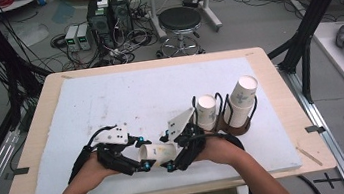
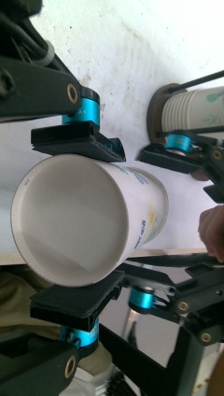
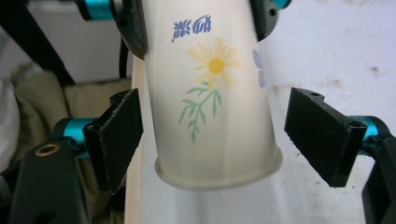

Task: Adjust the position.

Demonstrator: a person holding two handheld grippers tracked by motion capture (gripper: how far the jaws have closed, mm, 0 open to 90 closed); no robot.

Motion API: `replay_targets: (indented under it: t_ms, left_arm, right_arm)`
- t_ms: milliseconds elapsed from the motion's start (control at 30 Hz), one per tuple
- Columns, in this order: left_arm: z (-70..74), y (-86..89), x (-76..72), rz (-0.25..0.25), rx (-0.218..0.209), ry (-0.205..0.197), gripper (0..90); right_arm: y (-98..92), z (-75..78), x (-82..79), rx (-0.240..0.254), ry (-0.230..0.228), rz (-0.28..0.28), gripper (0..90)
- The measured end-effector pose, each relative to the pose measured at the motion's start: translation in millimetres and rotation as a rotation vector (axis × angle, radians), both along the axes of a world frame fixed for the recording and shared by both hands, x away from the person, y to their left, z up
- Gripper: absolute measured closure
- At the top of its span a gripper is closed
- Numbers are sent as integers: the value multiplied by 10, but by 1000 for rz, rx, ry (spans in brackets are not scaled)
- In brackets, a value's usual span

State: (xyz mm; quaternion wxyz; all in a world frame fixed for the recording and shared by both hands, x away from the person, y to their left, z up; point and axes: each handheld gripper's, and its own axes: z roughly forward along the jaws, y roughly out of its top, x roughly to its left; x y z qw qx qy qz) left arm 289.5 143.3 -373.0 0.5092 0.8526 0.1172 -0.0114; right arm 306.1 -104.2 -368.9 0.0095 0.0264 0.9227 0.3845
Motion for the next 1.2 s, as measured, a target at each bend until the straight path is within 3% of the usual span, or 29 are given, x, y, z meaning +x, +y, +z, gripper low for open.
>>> replay_targets:
  t_ms: [33, 100, 133, 233, 333, 500, 700, 900, 1200]
  left_arm:
    - [-5, 21, 0, 3, -12, 3, 371]
    - [-10, 47, -1, 11, -29, -1, 371]
    - [-10, 62, -3, 12, -36, -3, 371]
    - [-12, 96, -8, 22, -63, -10, 371]
    - [-25, 125, -13, 33, -80, -15, 371]
    - [-71, 168, -13, 58, -113, -25, 371]
    - [-136, 224, -16, 92, -172, -33, 371]
    - [-195, 251, -32, 104, -221, -32, 371]
    - [-208, 287, -53, 118, -305, -56, 371]
  right_arm:
    - [-61, 20, 2, 50, 2, -14, 200]
    - [-80, 26, 1, 63, 1, -22, 200]
    - [-134, 42, 0, 102, 4, -42, 200]
    - [-174, 51, -4, 136, 6, -59, 200]
    - [-257, 53, -27, 203, -3, -100, 200]
    - [-344, 23, -78, 261, -20, -147, 200]
    - [-437, -31, -139, 315, -32, -203, 199]
    - [-539, -147, -181, 374, -15, -244, 199]
    - [-588, -235, -214, 399, 6, -256, 199]
